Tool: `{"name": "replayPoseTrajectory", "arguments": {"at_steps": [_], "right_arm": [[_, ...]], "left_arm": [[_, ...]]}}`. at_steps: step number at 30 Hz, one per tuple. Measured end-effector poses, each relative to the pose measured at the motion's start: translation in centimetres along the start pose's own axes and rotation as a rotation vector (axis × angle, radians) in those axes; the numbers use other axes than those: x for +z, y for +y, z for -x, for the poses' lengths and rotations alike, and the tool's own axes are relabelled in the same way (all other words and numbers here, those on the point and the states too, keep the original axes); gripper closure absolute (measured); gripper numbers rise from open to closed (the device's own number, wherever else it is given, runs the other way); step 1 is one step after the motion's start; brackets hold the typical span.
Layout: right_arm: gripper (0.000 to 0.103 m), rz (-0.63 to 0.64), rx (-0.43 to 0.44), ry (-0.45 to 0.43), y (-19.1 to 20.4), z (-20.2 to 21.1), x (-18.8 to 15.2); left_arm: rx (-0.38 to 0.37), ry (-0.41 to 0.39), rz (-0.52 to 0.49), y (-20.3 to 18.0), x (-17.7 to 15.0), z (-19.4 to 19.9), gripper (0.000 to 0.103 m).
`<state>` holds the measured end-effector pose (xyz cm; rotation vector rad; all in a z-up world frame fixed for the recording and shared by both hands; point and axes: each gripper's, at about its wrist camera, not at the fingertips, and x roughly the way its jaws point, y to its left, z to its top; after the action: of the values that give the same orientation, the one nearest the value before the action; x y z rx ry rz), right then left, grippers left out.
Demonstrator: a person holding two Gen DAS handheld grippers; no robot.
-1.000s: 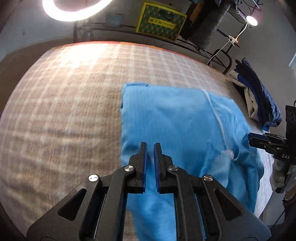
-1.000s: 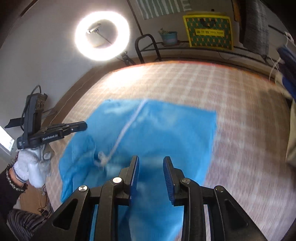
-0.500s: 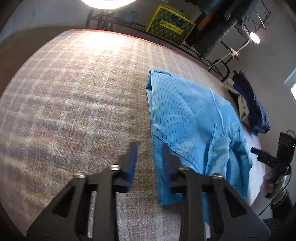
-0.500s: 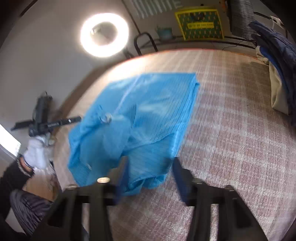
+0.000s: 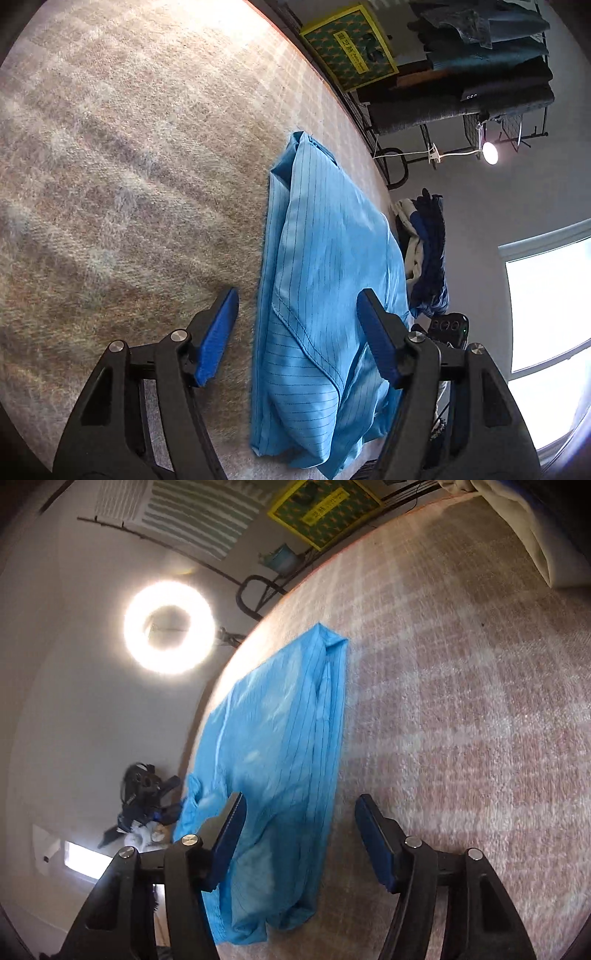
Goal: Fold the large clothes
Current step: 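Close both tools on the edge of the folded shirt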
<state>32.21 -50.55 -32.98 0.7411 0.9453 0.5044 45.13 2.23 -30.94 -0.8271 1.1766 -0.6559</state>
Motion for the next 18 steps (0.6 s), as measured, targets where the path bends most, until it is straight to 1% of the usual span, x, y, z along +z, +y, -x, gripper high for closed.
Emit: {"name": "replayPoseTrajectory", "arguments": {"at_steps": [2, 4, 10, 11, 12, 13, 14, 15, 18], "right_arm": [[0.046, -0.002, 0.013, 0.007, -0.1, -0.5, 0.4], [0.05, -0.007, 0.03, 0.018, 0.0, -1.6, 0.8], [0.055, 0.005, 0.046, 0.02, 1.1, -3.6, 1.5], [0.057, 0.003, 0.05, 0.021, 1.1, -3.9, 1.7], [0.062, -0.001, 0.053, 0.024, 1.2, -4.4, 1.8], [0.064, -0.001, 0.049, 0.026, 1.3, -4.7, 1.7], [0.068, -0.002, 0.042, 0.026, 1.4, -4.8, 1.7], [0.07, -0.003, 0.035, 0.022, 1.5, -4.5, 1.3], [0.079, 0.011, -0.004, 0.014, 2.7, -4.5, 1.0]], "left_arm": [[-0.011, 0.006, 0.002, 0.1, 0.2, -0.3, 0.039], [-0.004, 0.017, -0.01, -0.3, 0.5, -0.9, 0.047], [-0.004, 0.025, -0.044, -1.7, 1.2, -3.0, 0.047], [0.0, 0.023, -0.047, -1.9, 1.3, -3.3, 0.047], [0.006, 0.013, -0.048, -2.1, 1.3, -3.5, 0.048], [0.014, 0.008, -0.051, -2.2, 1.3, -3.7, 0.056], [0.044, 0.0, -0.057, -2.3, 1.2, -3.9, 0.062], [0.071, -0.007, -0.065, -2.5, 1.1, -4.2, 0.072], [0.128, -0.039, -0.105, -3.5, 0.5, -4.4, 0.081]]}}
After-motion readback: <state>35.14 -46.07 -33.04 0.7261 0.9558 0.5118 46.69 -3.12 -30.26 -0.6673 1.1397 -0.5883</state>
